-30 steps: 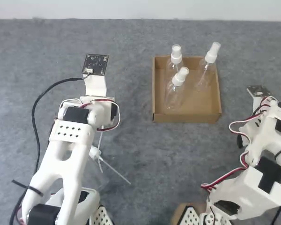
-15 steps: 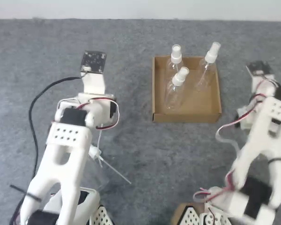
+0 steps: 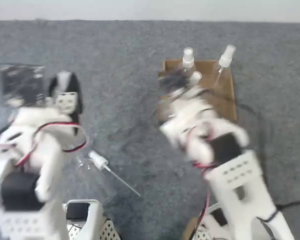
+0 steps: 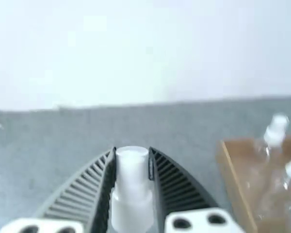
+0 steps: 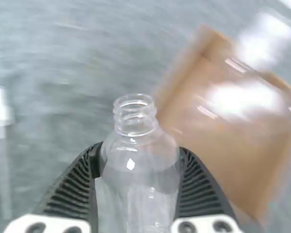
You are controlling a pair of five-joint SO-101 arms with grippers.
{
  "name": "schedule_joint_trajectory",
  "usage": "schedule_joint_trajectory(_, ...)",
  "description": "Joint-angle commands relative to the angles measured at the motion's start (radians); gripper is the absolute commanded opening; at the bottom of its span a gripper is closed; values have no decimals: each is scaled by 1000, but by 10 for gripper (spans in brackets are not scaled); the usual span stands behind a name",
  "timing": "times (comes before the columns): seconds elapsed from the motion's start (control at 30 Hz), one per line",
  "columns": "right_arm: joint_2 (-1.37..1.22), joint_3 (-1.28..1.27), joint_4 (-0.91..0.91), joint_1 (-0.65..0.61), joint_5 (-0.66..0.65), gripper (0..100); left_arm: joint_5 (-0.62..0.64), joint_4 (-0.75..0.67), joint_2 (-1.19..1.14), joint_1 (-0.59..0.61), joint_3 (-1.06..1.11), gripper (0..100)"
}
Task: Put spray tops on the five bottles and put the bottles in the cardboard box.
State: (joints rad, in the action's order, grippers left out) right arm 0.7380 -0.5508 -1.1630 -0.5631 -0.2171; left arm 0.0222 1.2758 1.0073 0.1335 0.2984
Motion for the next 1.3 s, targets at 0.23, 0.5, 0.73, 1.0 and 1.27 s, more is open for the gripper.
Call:
schedule_joint_trajectory(0.23, -27, -285, 501, -360, 18, 6, 38, 25, 15, 6, -197, 11)
schedule_joint_trajectory(0.5, 147, -453, 641, -395, 25, 6, 109, -32, 15, -92, -150, 11)
schedule_joint_trajectory(0.73, 283, -578, 696, -395, 25, 6, 167, -103, 15, -170, -87, 11)
schedule_joint_trajectory(1.0, 286, -583, 694, -400, 26, 6, 187, -130, -28, -233, -47, 11)
schedule_joint_trajectory(1.27, 288, -588, 694, -397, 26, 6, 210, -196, -66, -235, 39, 11)
